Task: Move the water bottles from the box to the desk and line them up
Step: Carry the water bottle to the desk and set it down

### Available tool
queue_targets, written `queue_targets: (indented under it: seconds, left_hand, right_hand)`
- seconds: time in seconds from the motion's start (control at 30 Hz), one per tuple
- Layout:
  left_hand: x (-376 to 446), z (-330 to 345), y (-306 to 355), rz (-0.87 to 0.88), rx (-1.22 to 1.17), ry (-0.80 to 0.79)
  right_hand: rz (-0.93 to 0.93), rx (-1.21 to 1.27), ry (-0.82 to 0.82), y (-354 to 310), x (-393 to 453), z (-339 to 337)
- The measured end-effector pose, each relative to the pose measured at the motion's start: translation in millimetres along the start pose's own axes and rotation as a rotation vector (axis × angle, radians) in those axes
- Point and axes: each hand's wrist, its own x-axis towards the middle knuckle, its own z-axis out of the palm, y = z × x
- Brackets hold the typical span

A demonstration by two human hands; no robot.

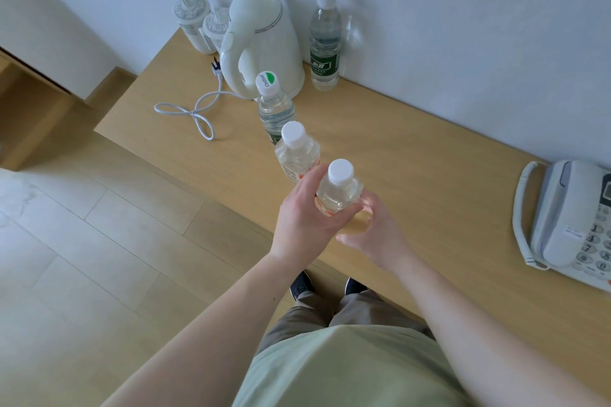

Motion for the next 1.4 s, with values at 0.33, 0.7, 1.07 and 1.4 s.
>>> queue_targets:
  seconds: [0.33,0.7,1.07,1.4]
  left_hand:
    - [-8.1,-0.4,-1.5,0.029,0.096,-0.073]
    - [-15.8,8.5,-6.5,-0.035,0.082,-0.036]
    - [-39.6,8.3,-23.1,-0.214,0.185,-0.028]
    - [-57.7,9.6,-41.4,-0.538,0.324,-0.335]
  right_hand:
    - [0.005,0.011,0.006,11.6,-1.1,-5.0]
    - [0.015,0.016,-0.011,19.5,-6.4,-6.8]
    - [0.034,-0.035,-0.060,22.6,-15.1,-8.2]
    - [0.136,-0.151,-0.167,23.3,-36.7,-21.9]
